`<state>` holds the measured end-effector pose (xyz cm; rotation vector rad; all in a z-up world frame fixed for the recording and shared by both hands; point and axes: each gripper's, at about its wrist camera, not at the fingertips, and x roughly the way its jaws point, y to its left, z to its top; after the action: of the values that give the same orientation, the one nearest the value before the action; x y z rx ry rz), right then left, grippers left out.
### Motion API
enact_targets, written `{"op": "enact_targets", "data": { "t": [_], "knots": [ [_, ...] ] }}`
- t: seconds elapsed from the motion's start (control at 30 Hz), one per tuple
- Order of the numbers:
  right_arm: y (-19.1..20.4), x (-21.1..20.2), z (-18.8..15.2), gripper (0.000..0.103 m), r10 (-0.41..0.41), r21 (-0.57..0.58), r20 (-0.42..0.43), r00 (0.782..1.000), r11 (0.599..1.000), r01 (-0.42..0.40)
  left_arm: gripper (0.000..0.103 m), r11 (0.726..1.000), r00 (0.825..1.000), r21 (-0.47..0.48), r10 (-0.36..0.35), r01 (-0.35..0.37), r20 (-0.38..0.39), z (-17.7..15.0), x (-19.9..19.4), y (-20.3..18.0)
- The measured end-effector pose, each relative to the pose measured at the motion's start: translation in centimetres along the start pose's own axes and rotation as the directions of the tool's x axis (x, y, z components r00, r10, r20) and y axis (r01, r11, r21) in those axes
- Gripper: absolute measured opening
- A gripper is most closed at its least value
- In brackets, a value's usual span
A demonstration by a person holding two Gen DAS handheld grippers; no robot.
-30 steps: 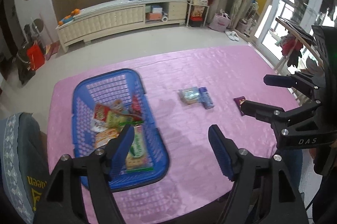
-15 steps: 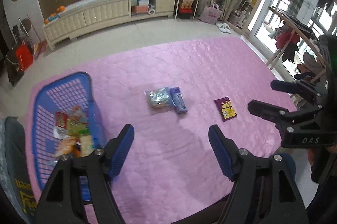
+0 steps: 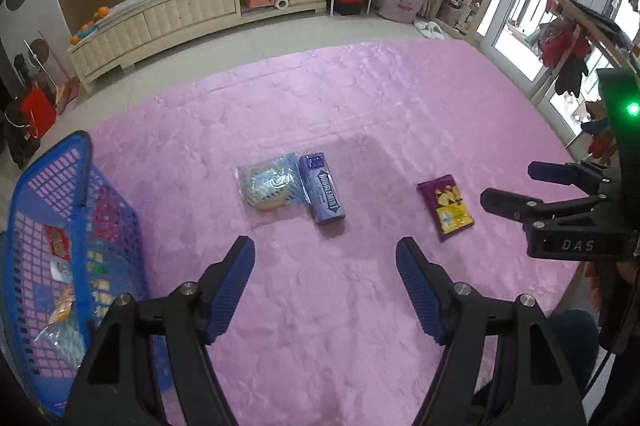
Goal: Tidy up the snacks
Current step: 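Withdraw both tools from the basket toward the remaining snacks, then grasp the clear bread bun bag with the left tool while the right tool grasps the purple chip bag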
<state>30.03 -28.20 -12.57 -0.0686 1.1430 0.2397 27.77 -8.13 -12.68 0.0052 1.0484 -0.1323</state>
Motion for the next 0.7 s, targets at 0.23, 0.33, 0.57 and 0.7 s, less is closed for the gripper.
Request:
{"op": "enact_targets", "data": {
  "t": [0.23, 0.33, 0.57, 0.7],
  "knots": [
    [-1.0, 4.5, 0.2, 0.095, -0.035, 0.013, -0.06, 0.998, 0.999, 0.036, 0.075, 0.999, 0.998, -0.044, -0.017, 0.014, -0.061, 0.2, 4.3, 0.6],
    [-1.3, 6.1, 0.4, 0.095, -0.05, 0.013, -0.075, 0.996, 0.999, 0.051, 0.09, 0.999, 0.997, -0.033, -0.011, 0.008, -0.081, 0.1, 5.7, 0.6],
    [-1.6, 7.9, -0.3, 0.095, -0.02, 0.033, -0.085, 0.996, 0.999, 0.023, 0.103, 0.999, 0.992, -0.039, -0.001, -0.004, -0.124, 0.1, 8.0, 1.0],
    [-0.9, 8.1, -0.8, 0.092, -0.052, 0.002, -0.078, 0.996, 0.999, 0.052, 0.103, 0.999, 0.99, -0.054, -0.008, 0.0, -0.14, 0.1, 8.8, 1.6]
  ]
}}
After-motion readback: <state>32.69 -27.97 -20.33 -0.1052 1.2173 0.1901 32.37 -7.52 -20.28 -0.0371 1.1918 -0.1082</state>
